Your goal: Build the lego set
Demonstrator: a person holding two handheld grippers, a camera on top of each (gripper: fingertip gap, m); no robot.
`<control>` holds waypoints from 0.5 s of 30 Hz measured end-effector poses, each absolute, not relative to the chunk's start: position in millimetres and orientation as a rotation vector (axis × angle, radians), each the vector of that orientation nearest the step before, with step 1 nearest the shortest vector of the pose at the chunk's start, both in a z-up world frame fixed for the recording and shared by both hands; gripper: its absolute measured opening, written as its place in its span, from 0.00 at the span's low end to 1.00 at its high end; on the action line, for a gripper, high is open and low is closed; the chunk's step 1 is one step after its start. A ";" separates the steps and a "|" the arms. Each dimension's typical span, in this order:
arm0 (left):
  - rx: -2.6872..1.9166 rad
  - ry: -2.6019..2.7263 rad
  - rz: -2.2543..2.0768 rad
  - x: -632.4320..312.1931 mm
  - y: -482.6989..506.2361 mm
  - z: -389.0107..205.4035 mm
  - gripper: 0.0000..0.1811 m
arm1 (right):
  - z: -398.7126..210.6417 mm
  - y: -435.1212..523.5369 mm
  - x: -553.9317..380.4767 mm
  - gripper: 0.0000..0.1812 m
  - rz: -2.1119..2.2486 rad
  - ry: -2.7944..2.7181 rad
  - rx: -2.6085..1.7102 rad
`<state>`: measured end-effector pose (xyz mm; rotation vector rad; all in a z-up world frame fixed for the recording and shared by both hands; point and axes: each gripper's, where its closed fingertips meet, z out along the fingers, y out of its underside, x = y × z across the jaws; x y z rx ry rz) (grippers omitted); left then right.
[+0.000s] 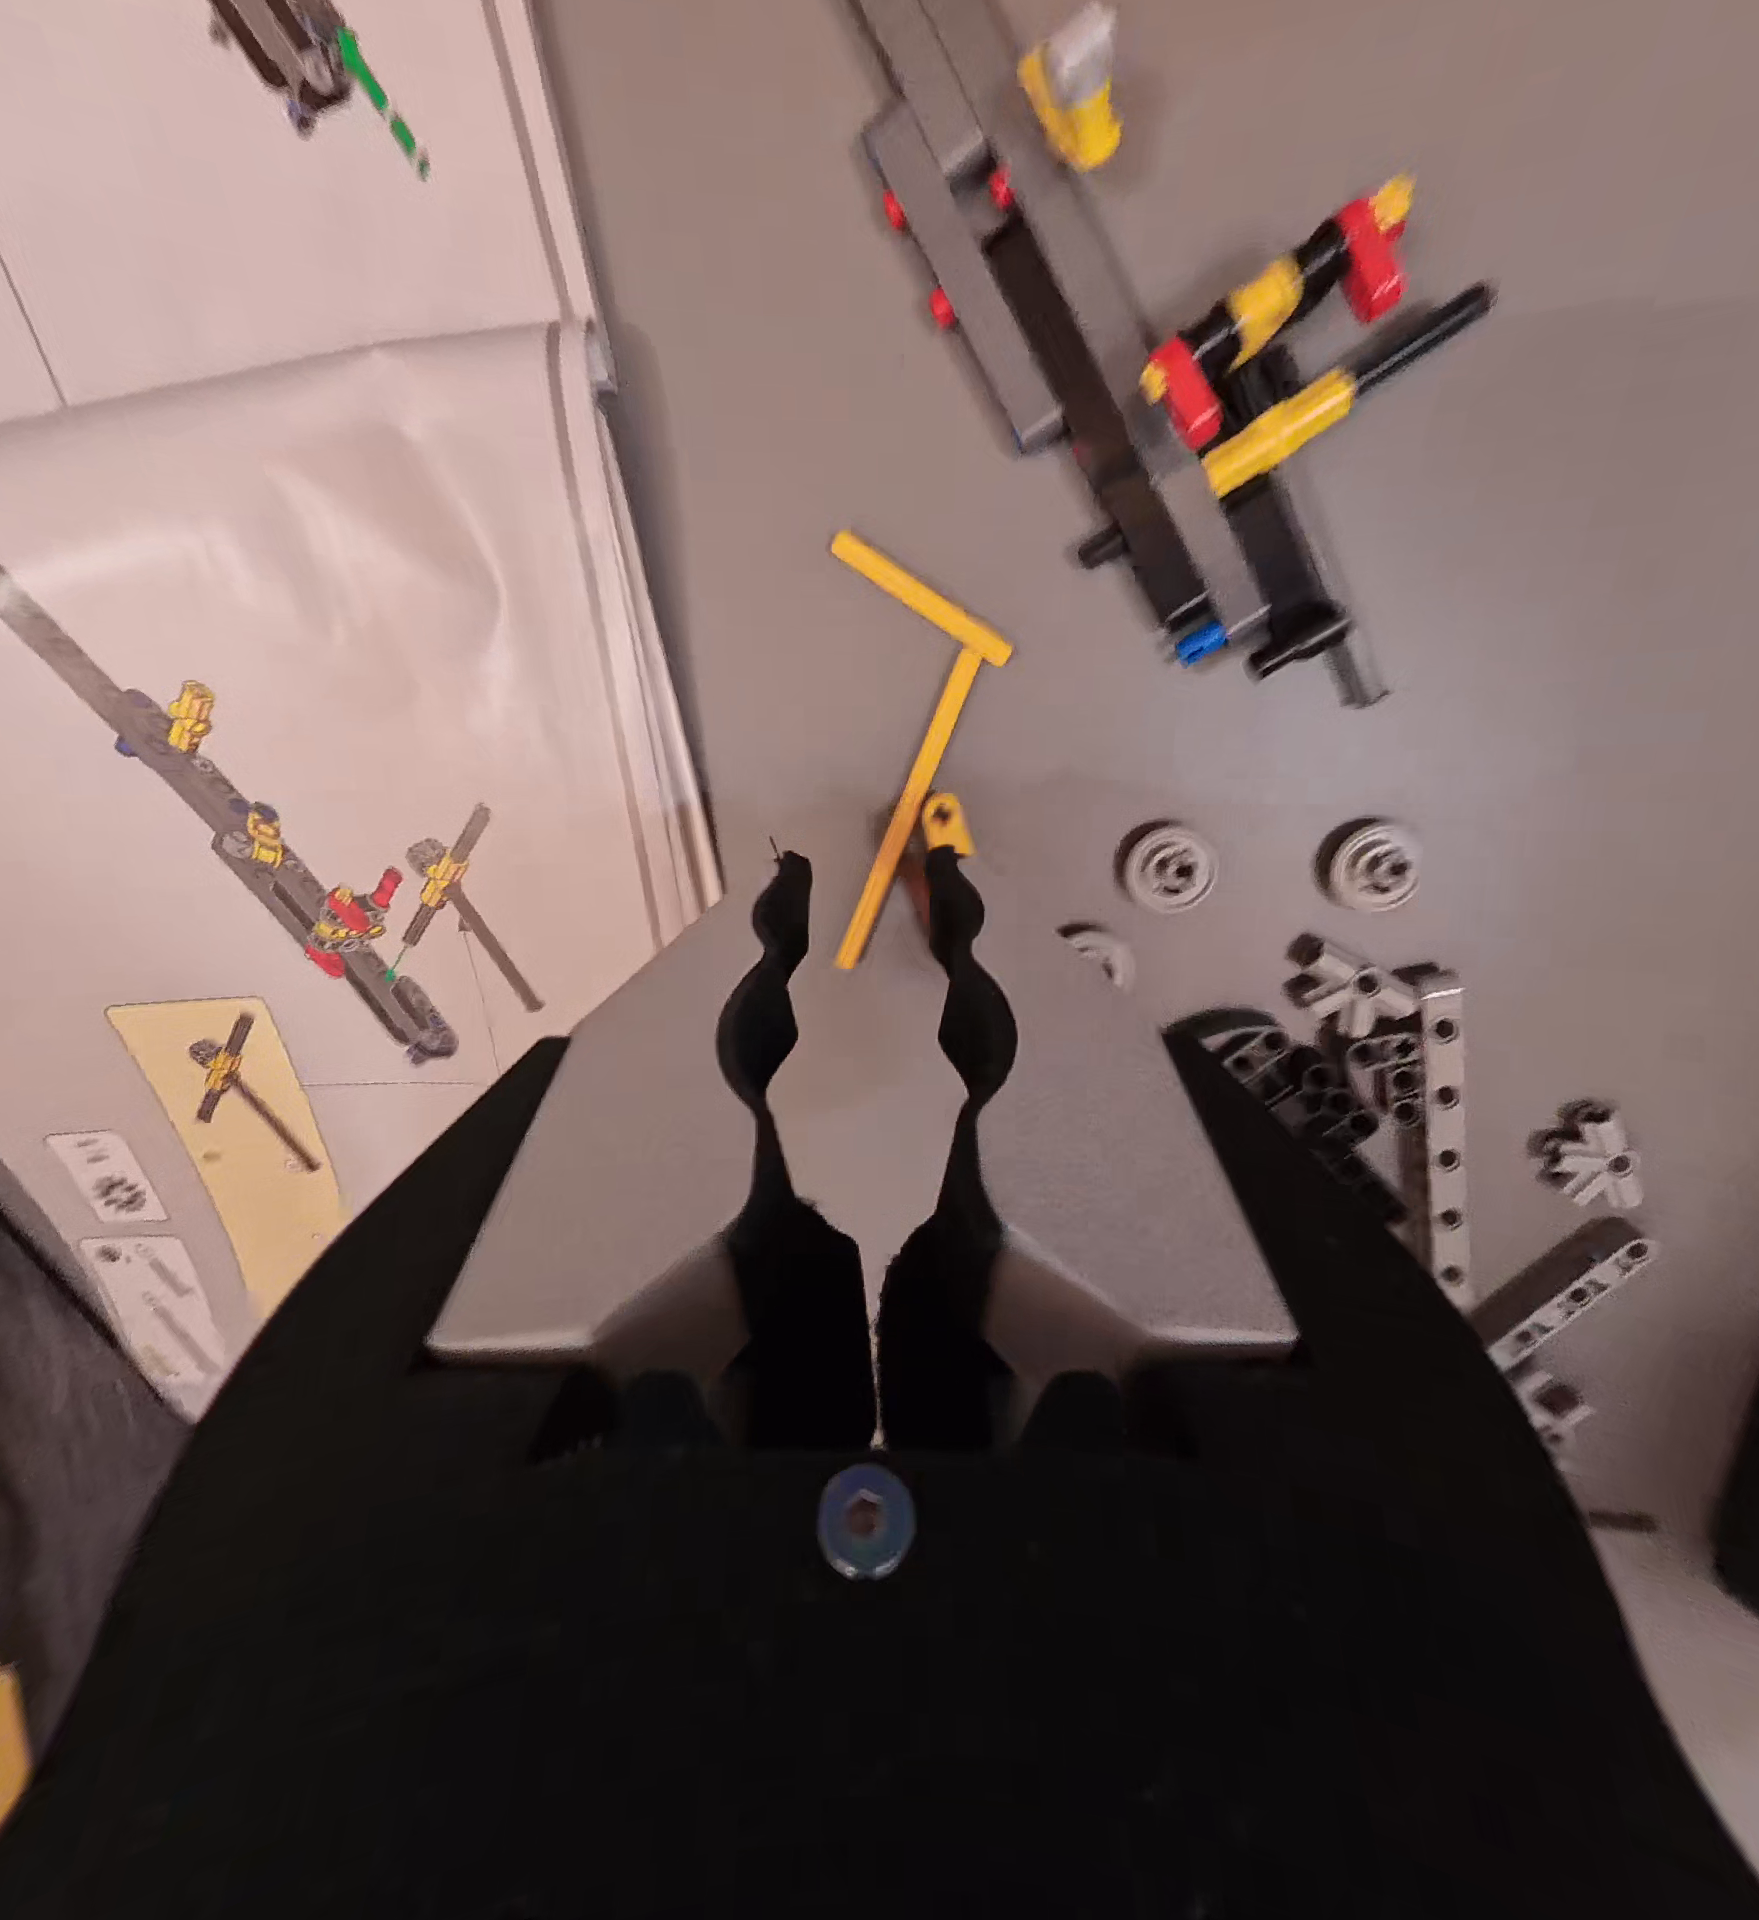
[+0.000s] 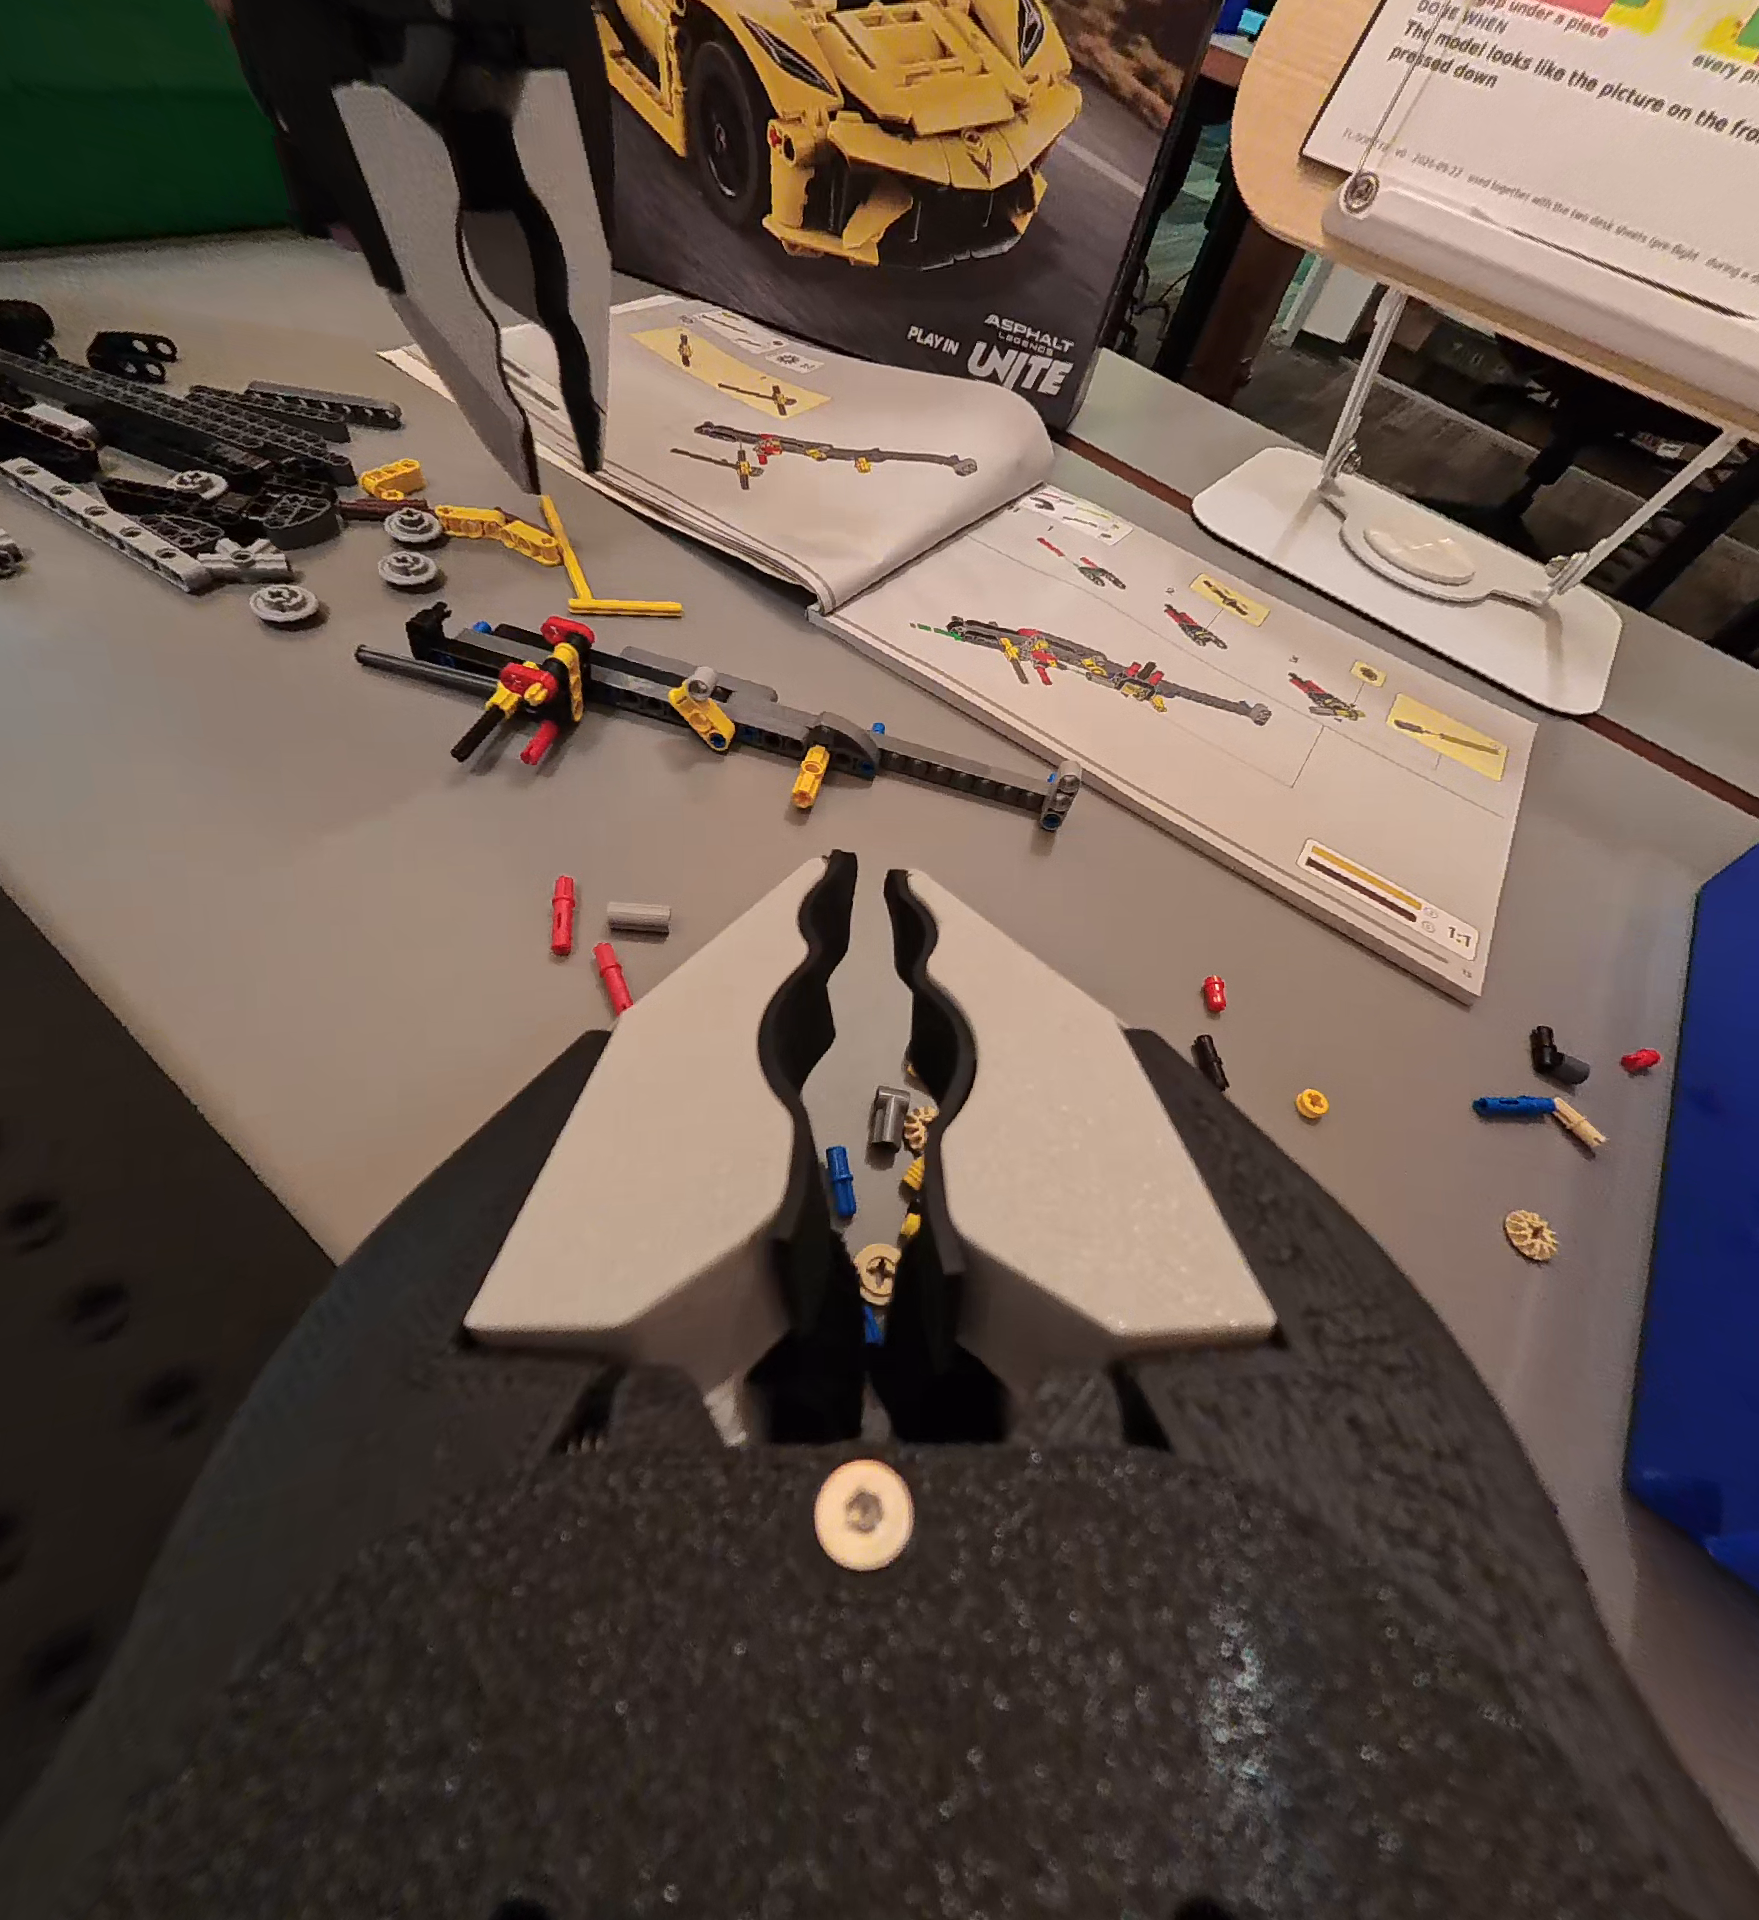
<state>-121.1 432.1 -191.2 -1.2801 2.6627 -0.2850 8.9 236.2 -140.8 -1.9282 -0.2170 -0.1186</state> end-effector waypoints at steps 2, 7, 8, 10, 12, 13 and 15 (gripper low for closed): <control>-1.258 2.696 -0.186 -125.8 444.4 -194.6 0.12 | -139.7 235.7 8.9 0.03 -0.119 -0.216 -1.921; -1.259 2.727 -0.133 -130.9 463.1 -194.8 0.11 | -139.2 235.9 10.4 0.03 -0.108 -0.201 -1.921; -1.266 2.726 -0.140 -130.1 464.7 -194.8 0.11 | -139.1 236.0 11.0 0.03 -0.106 -0.197 -1.921; -1.303 2.709 -0.228 -124.6 460.0 -193.0 0.11 | -139.1 236.1 11.6 0.03 -0.103 -0.192 -1.922; -1.326 2.710 -0.359 -118.9 447.0 -190.3 0.11 | -139.3 236.2 11.9 0.03 -0.101 -0.188 -1.923; -1.322 2.715 -0.408 -116.4 441.0 -189.4 0.11 | -139.1 236.1 12.2 0.03 -0.101 -0.186 -1.922; -1.295 2.733 -0.431 -113.1 434.9 -189.9 0.10 | -139.0 236.1 12.6 0.03 -0.102 -0.184 -1.922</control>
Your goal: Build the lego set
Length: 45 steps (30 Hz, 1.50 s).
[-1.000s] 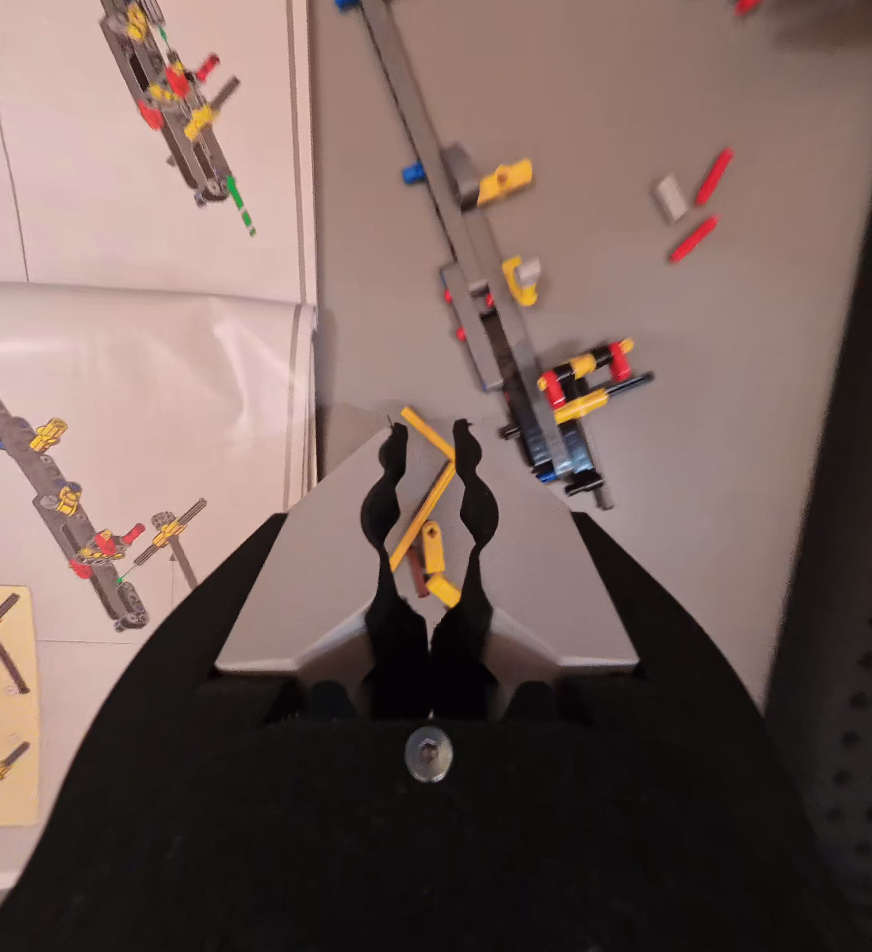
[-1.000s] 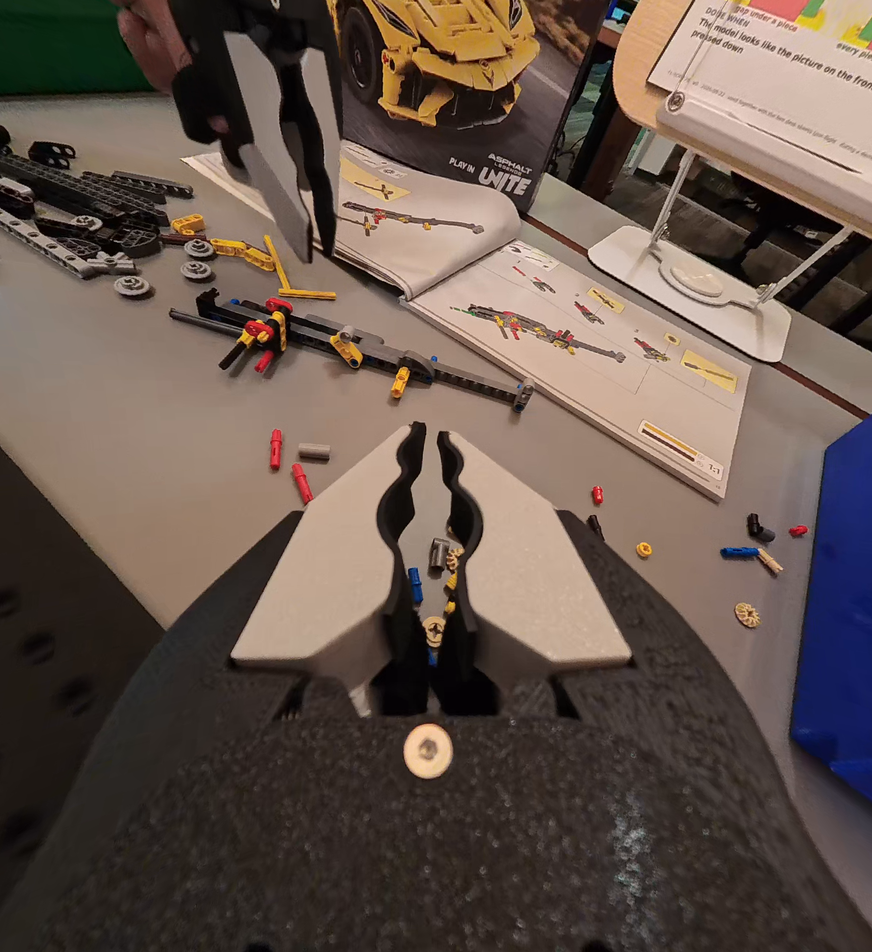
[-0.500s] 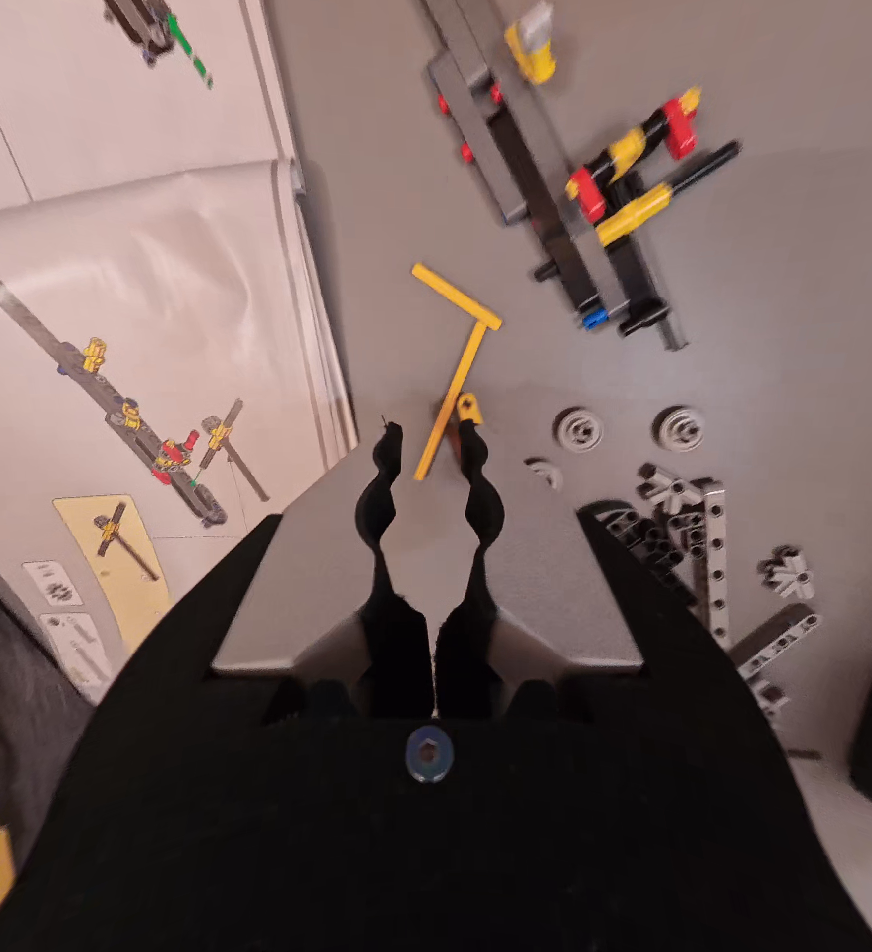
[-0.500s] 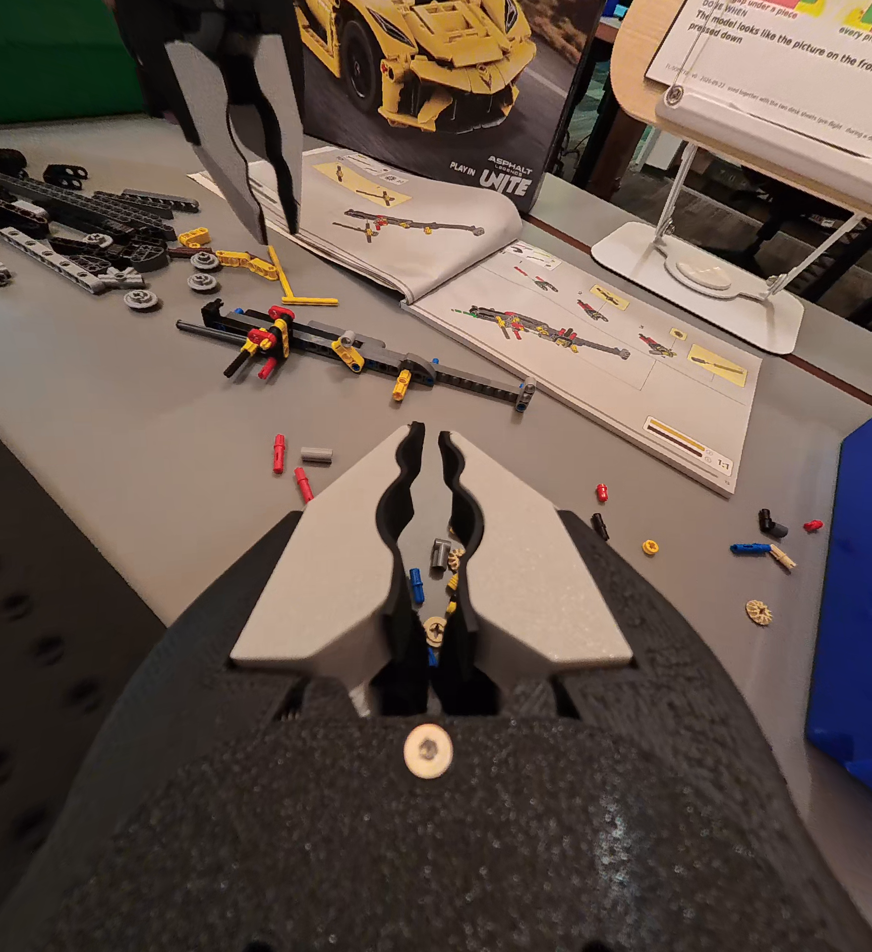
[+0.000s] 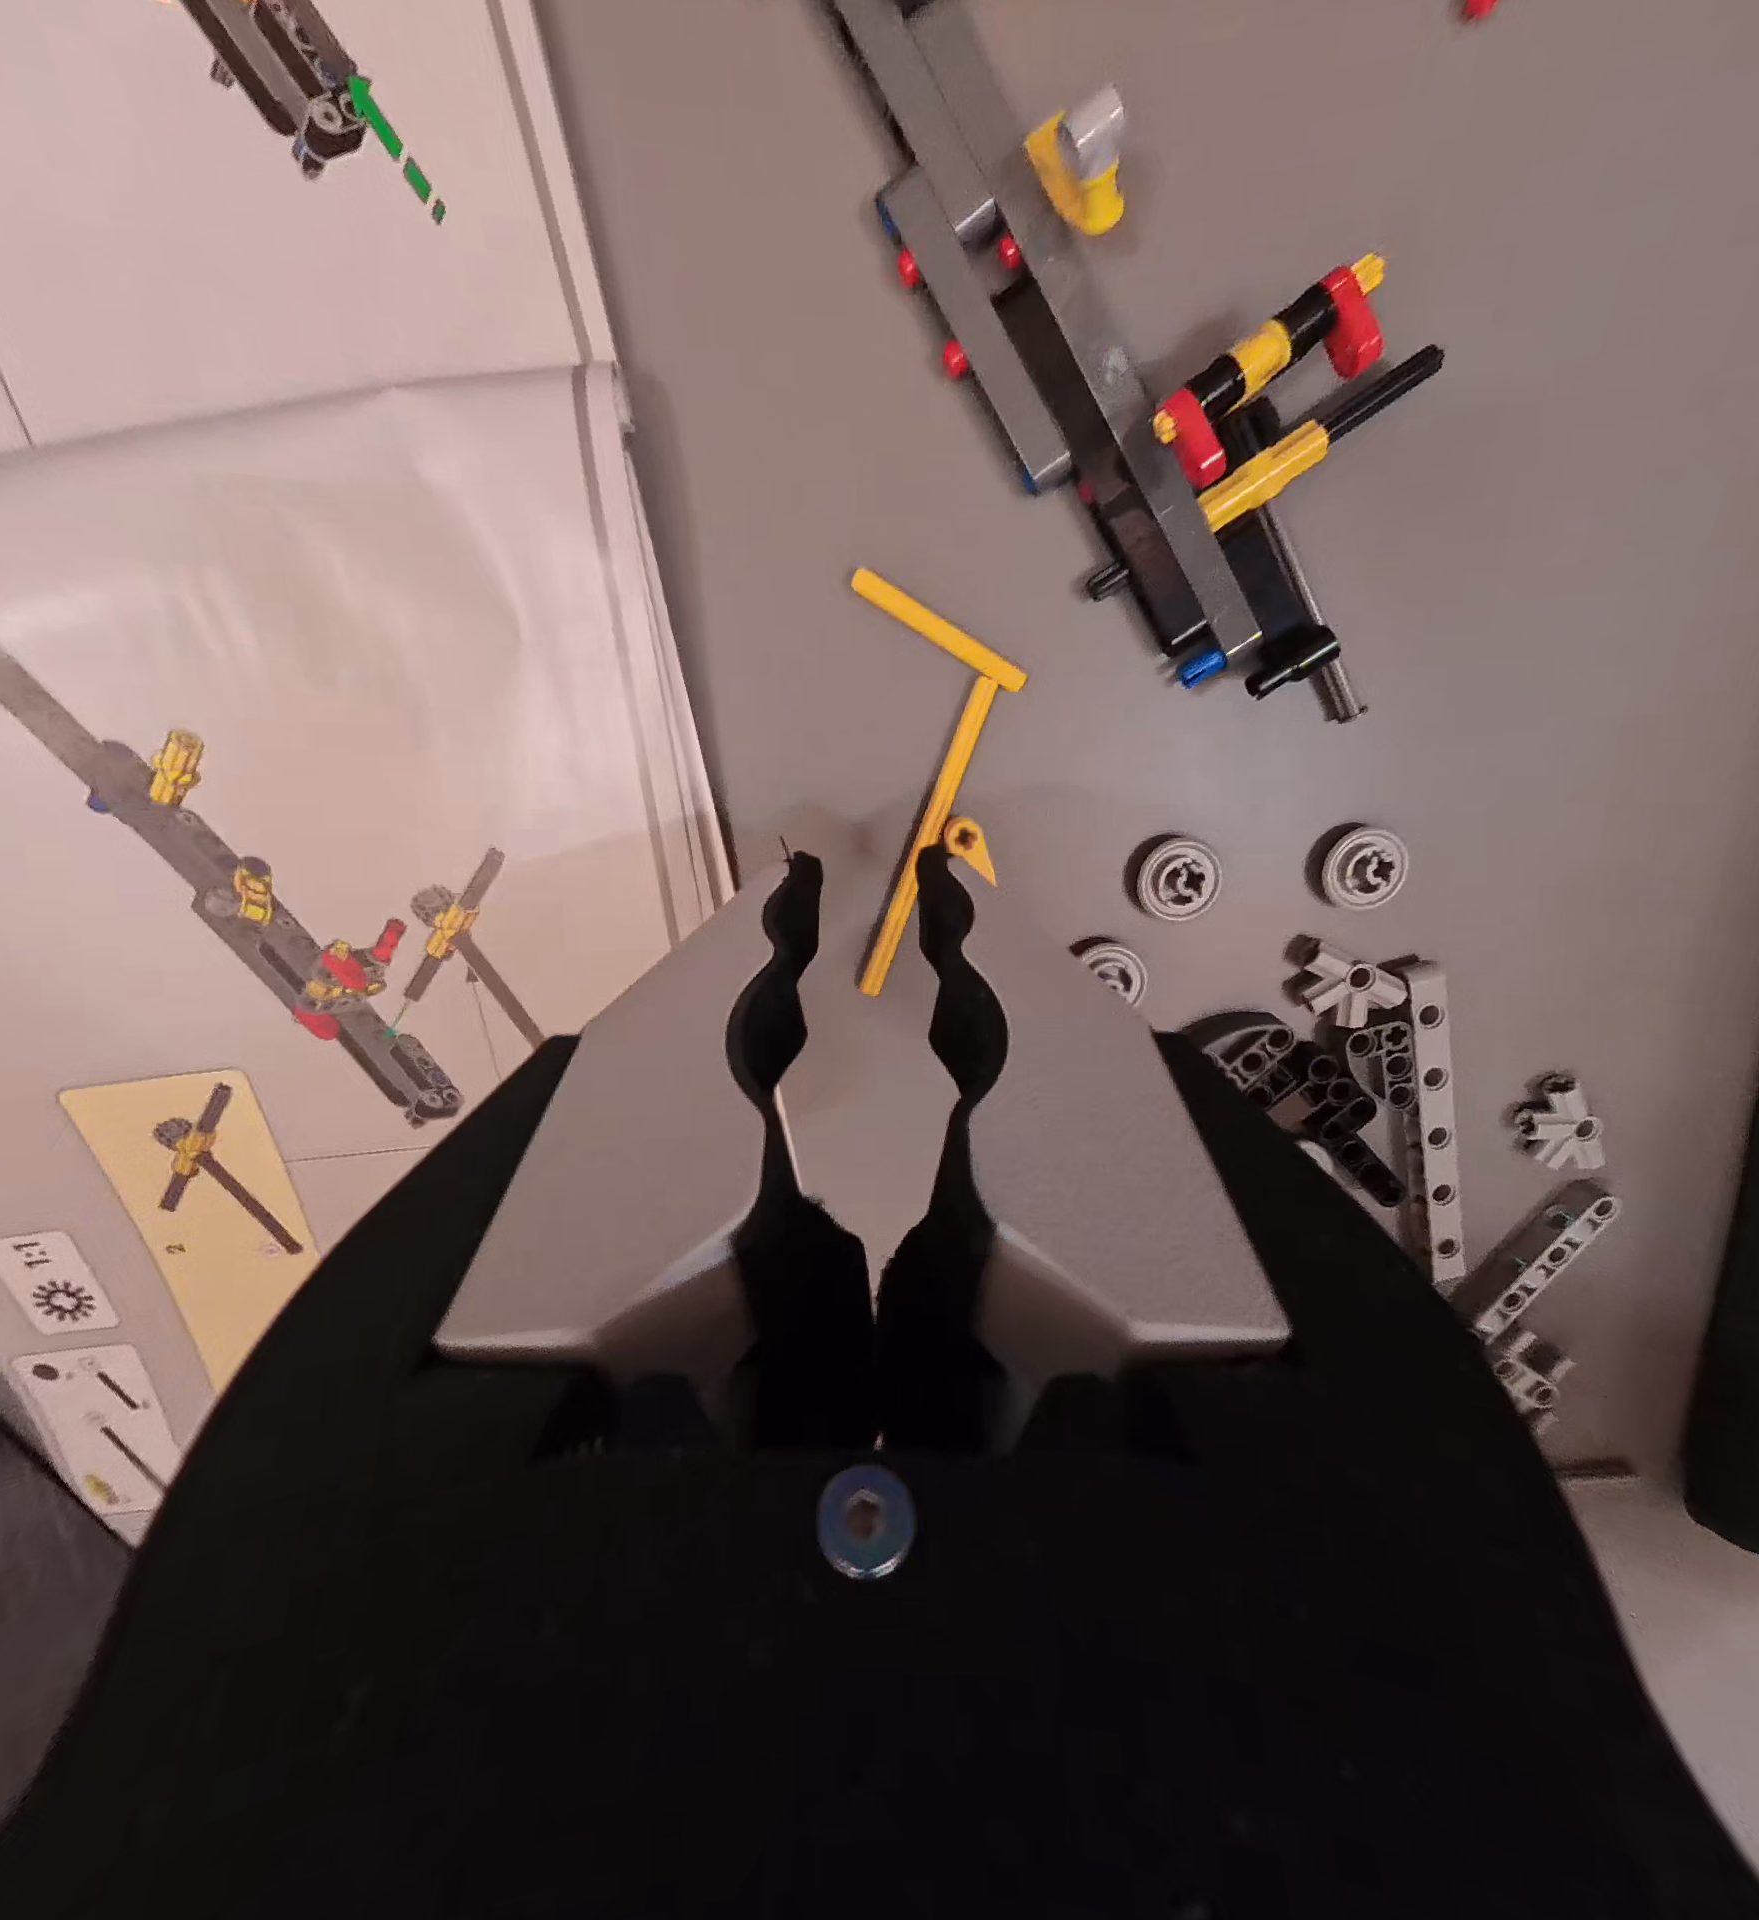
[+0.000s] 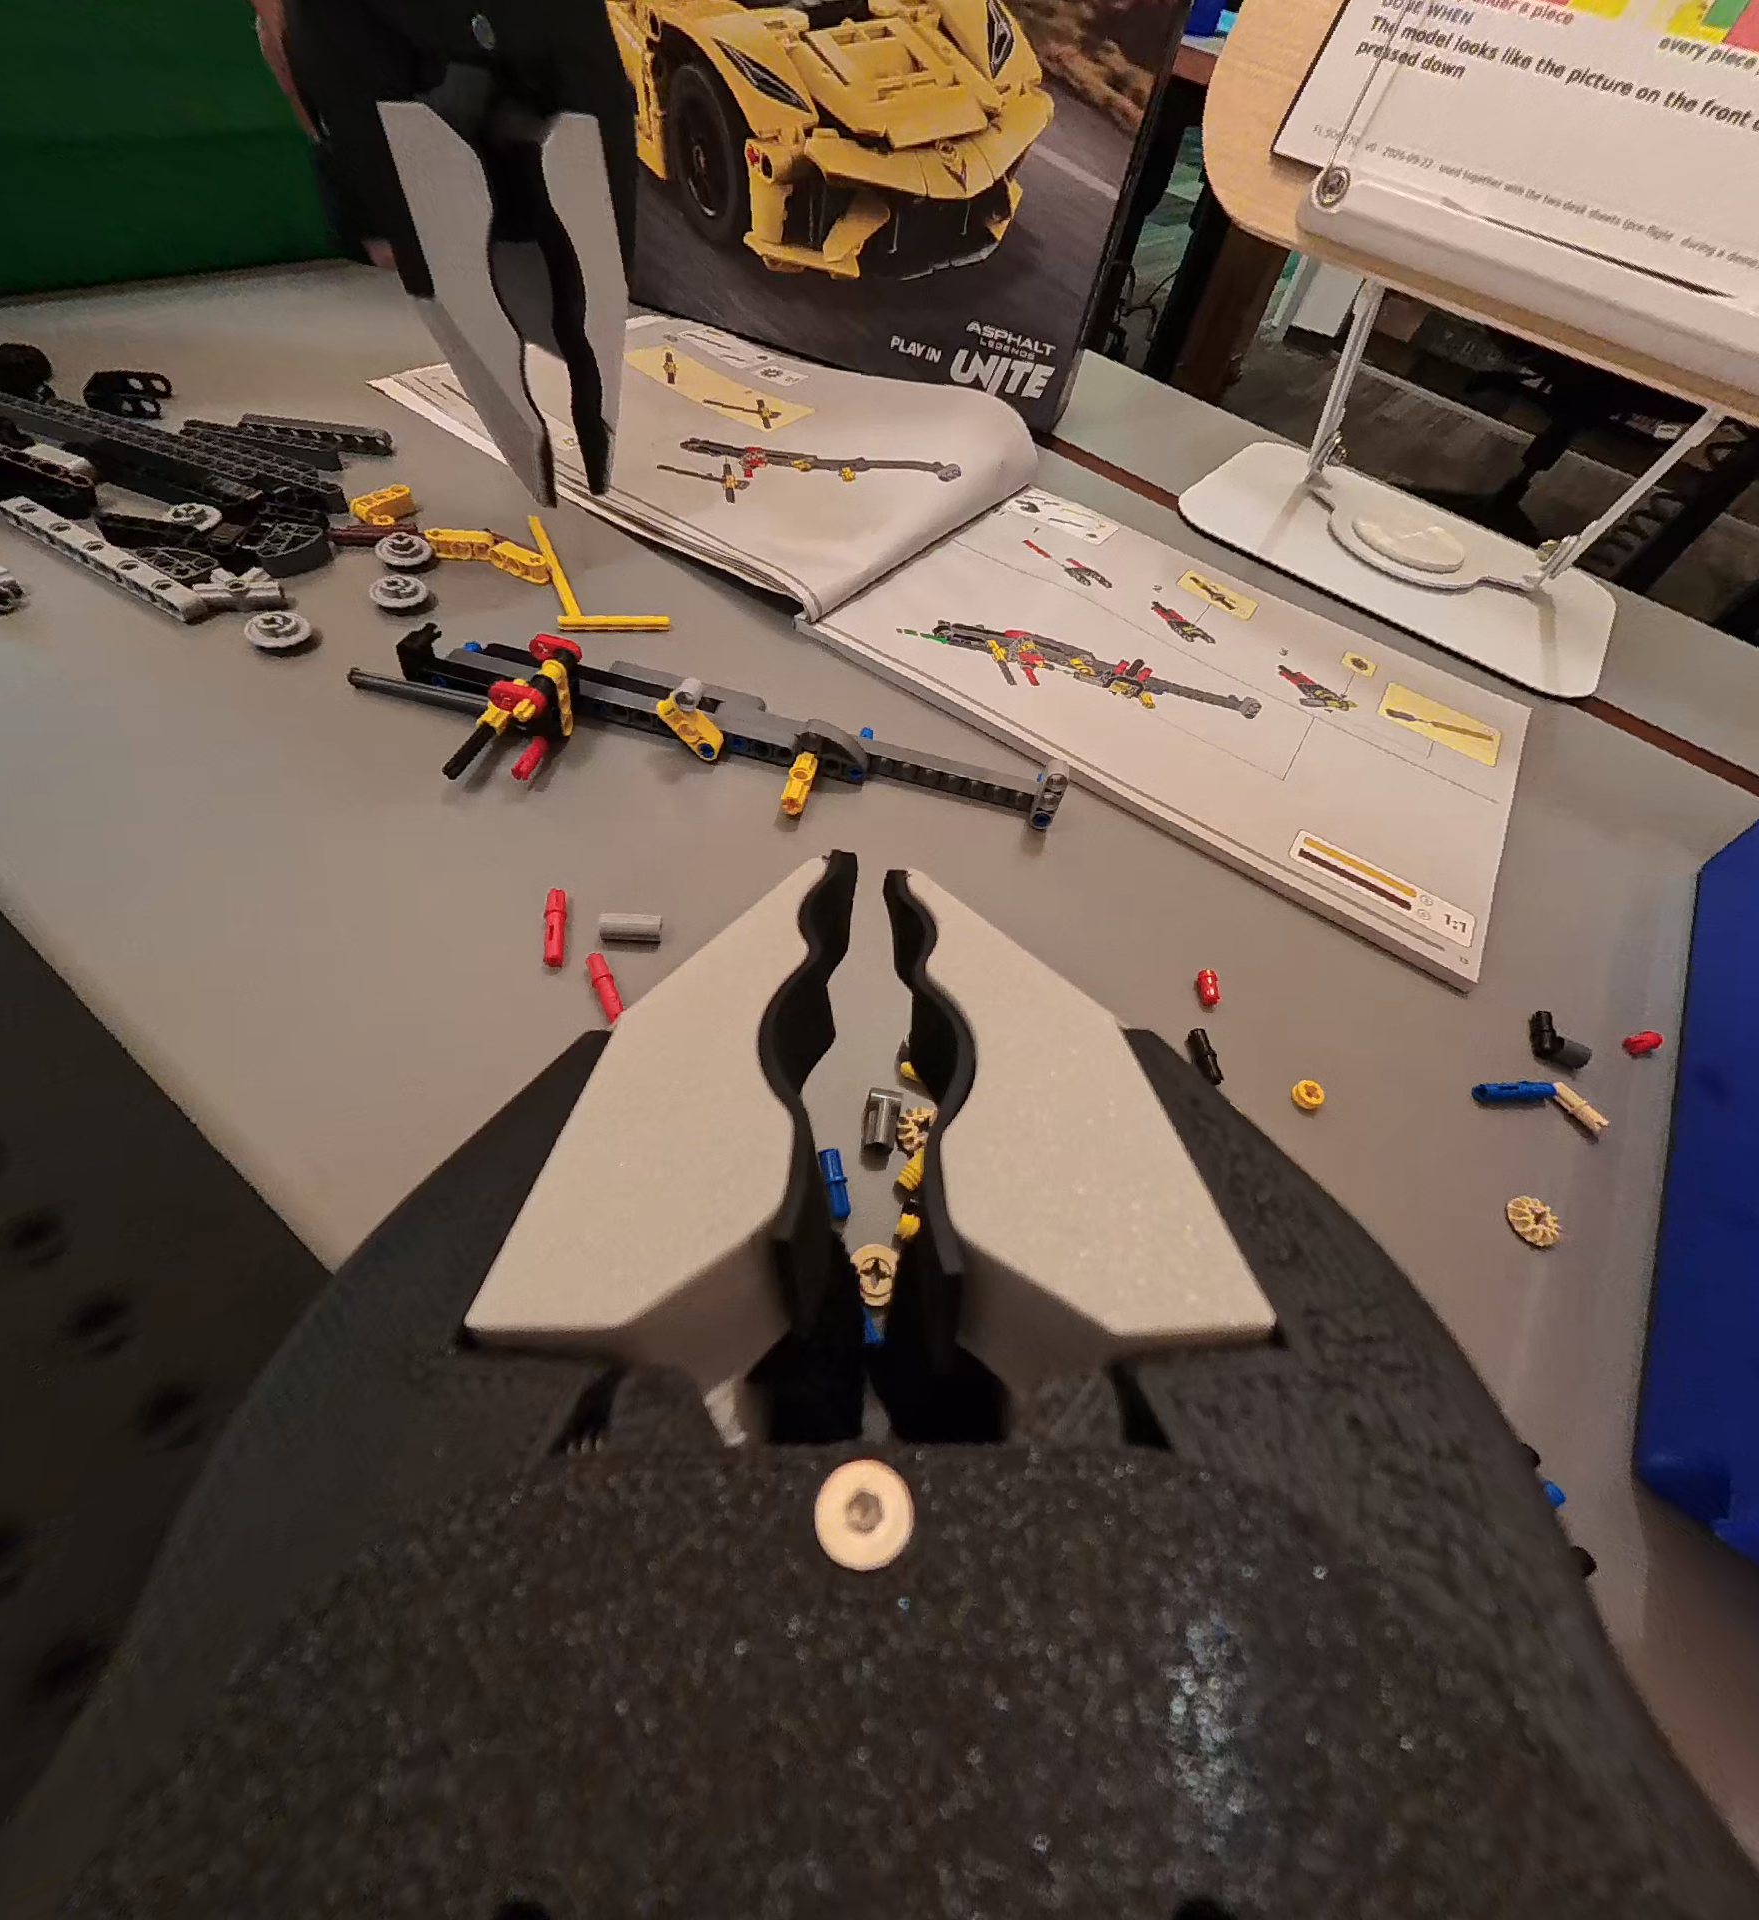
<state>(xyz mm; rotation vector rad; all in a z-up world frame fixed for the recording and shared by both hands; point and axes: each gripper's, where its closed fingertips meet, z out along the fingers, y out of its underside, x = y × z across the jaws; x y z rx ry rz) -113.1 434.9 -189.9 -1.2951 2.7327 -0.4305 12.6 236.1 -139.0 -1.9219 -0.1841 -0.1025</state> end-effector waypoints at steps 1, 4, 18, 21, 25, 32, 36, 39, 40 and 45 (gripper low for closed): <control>-1.281 2.738 -0.409 -111.8 435.6 -190.9 0.09 | -139.3 236.1 12.5 0.03 -0.102 -0.185 -1.923; -1.258 2.742 -0.326 -110.3 444.8 -193.2 0.08 | -140.5 236.4 12.4 0.03 -0.103 -0.187 -1.930; -1.917 2.291 -0.505 -80.2 401.5 -189.1 0.12 | -142.3 236.8 10.5 0.03 -0.119 -0.208 -1.937; -1.940 2.197 -0.354 -88.4 406.3 -204.6 0.12 | -141.5 236.6 10.1 0.03 -0.117 -0.210 -1.932; -1.953 2.109 -0.389 -87.3 400.0 -207.6 0.12 | -141.5 236.5 8.7 0.03 -0.116 -0.220 -1.931; -1.908 2.156 -0.377 -87.2 389.3 -213.8 0.02 | -142.1 236.5 7.6 0.03 -0.135 -0.235 -1.932; -1.896 2.212 -0.350 -86.1 394.1 -213.4 0.01 | -141.0 236.2 7.9 0.03 -0.132 -0.231 -1.926; -1.842 2.269 -0.431 -66.8 399.7 -191.3 0.01 | -140.6 236.3 7.9 0.03 -0.124 -0.229 -1.925; -1.796 2.289 -0.534 -49.8 395.6 -175.1 0.01 | -141.0 236.6 7.7 0.03 -0.122 -0.231 -1.926; -1.496 2.463 -0.688 60.0 376.4 -134.5 0.01 | -141.5 236.5 7.1 0.03 -0.124 -0.237 -1.929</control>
